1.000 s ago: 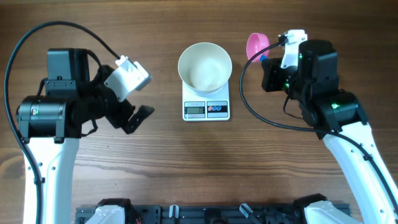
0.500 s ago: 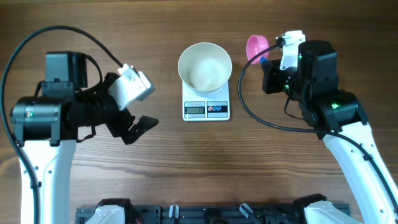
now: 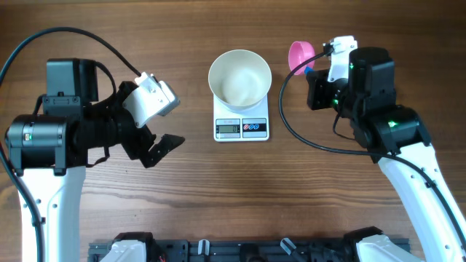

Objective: Scoop item into bowl and weigh 150g on scale
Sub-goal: 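Move the right gripper with the pink scoop over the bean tub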

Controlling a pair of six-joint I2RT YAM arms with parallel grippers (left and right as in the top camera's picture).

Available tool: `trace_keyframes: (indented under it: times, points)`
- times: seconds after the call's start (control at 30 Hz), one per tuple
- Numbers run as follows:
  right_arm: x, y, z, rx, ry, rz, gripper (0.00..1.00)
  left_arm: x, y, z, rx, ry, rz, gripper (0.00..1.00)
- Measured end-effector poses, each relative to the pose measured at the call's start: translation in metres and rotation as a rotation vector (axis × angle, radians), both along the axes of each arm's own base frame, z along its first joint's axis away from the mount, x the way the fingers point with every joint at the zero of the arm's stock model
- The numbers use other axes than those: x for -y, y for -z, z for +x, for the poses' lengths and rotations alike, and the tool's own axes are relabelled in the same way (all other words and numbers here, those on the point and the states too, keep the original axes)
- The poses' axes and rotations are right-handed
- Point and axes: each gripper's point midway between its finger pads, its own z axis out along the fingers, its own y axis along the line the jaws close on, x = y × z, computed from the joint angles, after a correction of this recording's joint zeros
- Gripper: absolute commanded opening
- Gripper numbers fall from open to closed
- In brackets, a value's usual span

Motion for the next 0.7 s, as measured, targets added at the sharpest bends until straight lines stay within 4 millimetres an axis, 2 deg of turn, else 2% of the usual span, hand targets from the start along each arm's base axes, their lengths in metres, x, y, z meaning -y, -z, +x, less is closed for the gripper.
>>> trace_keyframes:
  times: [0.7]
  points:
    - [0.0011,0.0044,-0.0034,-0.022,0.001,-0.006,0.04,-0.0011,0.0009,-0.0004,-0.003,-0.003,0.007,1.0]
